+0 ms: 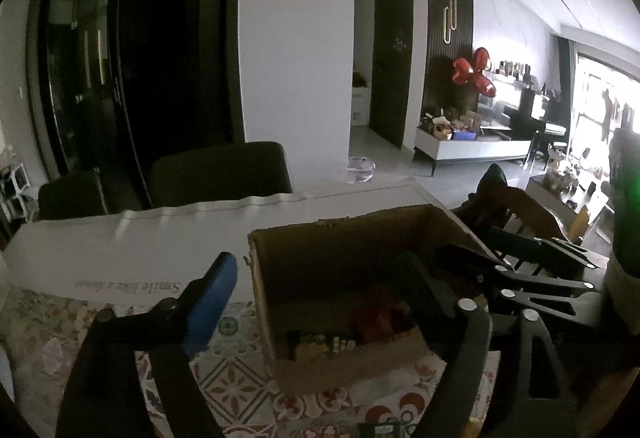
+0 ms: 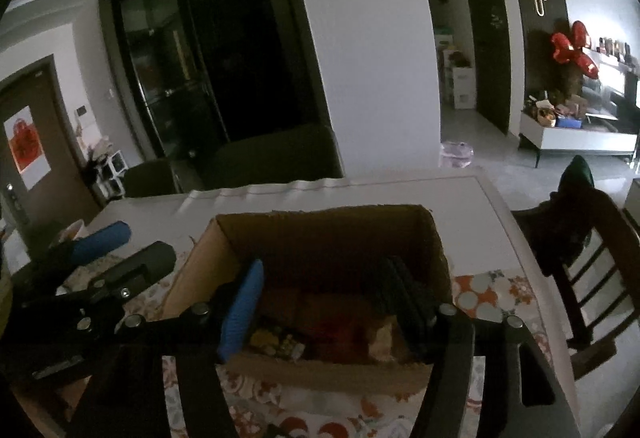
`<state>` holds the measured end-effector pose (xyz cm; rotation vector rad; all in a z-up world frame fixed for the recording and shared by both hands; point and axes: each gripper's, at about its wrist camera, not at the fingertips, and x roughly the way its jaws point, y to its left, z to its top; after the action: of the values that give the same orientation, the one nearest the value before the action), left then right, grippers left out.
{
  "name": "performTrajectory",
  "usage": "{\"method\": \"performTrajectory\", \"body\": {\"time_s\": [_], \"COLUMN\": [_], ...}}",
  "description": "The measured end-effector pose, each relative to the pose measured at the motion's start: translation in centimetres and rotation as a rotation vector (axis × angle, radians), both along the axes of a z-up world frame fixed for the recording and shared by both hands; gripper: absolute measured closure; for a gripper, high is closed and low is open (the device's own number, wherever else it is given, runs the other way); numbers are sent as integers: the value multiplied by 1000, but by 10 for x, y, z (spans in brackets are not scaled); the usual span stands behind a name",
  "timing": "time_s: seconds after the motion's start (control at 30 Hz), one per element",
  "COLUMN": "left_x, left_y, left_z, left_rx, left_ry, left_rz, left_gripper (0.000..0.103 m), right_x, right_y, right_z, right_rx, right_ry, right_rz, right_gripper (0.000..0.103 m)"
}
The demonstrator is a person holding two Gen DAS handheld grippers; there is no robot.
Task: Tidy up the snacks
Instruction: 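Withdraw both tools from the box and move back over the remaining snacks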
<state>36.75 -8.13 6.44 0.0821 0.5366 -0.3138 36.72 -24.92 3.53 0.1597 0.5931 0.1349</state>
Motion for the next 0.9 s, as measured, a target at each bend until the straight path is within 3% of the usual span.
{"method": "performTrajectory", "body": {"time_s": [0.17,0.5,0.9], "left_x": [-24,-79,-126], "left_y": [1,6,2], "left_z": [1,6,-13], "left_rx": [20,-2,18], "left_ry": [-33,-102,-132], "left_rz": [-3,-1,-43], "left_gripper": [17,16,16], "right_x": [-21,-75,-130], "right_y": [-1,-3,-10], "right_z": [7,17,4], "right_rx": [-48,-109,-127], "right_ry": [-38,-90,-91], "right_rz": [-41,-74,-132], "right_gripper": [33,33,33]}}
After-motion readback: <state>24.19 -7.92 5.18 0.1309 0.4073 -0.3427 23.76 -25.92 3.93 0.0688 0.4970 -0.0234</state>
